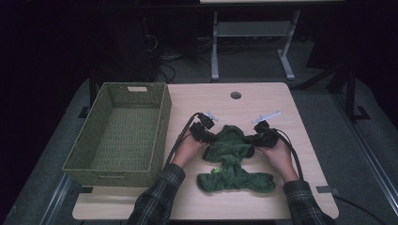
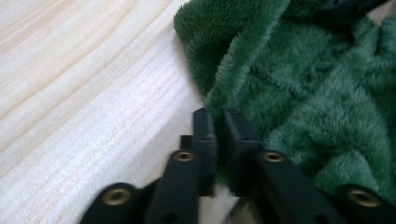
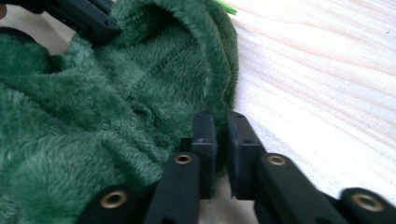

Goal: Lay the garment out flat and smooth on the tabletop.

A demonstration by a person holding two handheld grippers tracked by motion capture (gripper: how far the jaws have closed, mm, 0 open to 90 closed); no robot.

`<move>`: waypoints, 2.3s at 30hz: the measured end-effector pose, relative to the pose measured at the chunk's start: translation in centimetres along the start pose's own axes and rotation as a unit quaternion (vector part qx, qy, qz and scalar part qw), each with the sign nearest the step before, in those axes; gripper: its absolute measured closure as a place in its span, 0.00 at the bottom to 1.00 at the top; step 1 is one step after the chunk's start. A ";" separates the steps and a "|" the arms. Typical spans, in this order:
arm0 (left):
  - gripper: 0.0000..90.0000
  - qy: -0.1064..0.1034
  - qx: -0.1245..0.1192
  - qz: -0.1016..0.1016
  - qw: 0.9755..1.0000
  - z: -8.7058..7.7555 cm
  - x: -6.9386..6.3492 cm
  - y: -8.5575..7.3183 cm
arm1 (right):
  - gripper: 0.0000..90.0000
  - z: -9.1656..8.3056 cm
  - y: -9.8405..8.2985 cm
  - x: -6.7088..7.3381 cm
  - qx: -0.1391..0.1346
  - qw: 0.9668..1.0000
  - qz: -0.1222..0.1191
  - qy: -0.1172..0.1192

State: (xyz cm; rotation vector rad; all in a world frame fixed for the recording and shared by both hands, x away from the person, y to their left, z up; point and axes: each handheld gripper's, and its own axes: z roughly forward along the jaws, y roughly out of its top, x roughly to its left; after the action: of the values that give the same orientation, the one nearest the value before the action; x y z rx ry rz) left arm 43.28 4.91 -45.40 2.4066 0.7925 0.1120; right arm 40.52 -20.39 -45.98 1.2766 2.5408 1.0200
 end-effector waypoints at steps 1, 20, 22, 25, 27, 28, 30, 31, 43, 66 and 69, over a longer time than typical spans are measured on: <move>0.96 0.001 -0.003 0.002 1.000 0.0 -0.1 -0.1 | 0.95 0.0 0.0 0.1 0.000 1.000 -0.002 -0.002; 0.98 0.085 -0.075 0.009 0.993 -1.1 1.0 2.0 | 0.98 -3.0 2.2 -4.1 -0.044 0.998 0.014 -0.045; 0.98 0.089 -0.065 0.005 0.994 -0.3 1.3 2.1 | 0.98 -2.5 2.3 -4.4 -0.040 0.998 0.020 -0.045; 0.98 0.086 -0.057 -0.006 0.995 0.6 1.9 1.8 | 0.98 -1.7 2.2 -4.5 -0.031 0.998 0.021 -0.048; 0.98 0.082 -0.048 -0.007 0.995 1.1 2.2 1.5 | 0.98 -1.1 2.0 -4.5 -0.024 0.998 0.024 -0.046; 0.97 0.081 -0.044 -0.005 0.996 1.2 2.3 1.4 | 0.98 -0.9 1.9 -4.5 -0.022 0.998 0.023 -0.047; 0.97 0.077 -0.045 -0.007 0.996 1.4 2.4 1.3 | 0.97 -0.6 1.8 -4.4 -0.016 0.999 0.021 -0.047; 0.96 0.073 -0.046 -0.010 0.996 1.5 2.4 1.3 | 0.97 -0.5 1.7 -4.3 -0.011 0.999 0.020 -0.048; 0.55 0.056 -0.047 -0.014 0.997 -1.7 2.0 1.7 | 0.72 -3.4 2.3 -3.7 -0.047 0.998 0.022 -0.044; 0.15 0.028 -0.066 0.013 0.997 -7.6 -4.8 -4.4 | 0.66 -6.8 0.8 2.2 -0.087 0.996 -0.008 -0.002; 0.14 0.029 -0.075 0.018 0.997 -8.1 -5.6 -5.7 | 0.66 -6.8 0.3 3.3 -0.091 0.996 -0.017 0.003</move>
State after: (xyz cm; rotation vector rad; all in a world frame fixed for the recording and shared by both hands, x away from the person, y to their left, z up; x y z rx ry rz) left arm 33.70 9.62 -41.45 2.2850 0.7398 0.2488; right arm 36.03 -21.33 -39.95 1.1797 2.3990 1.2175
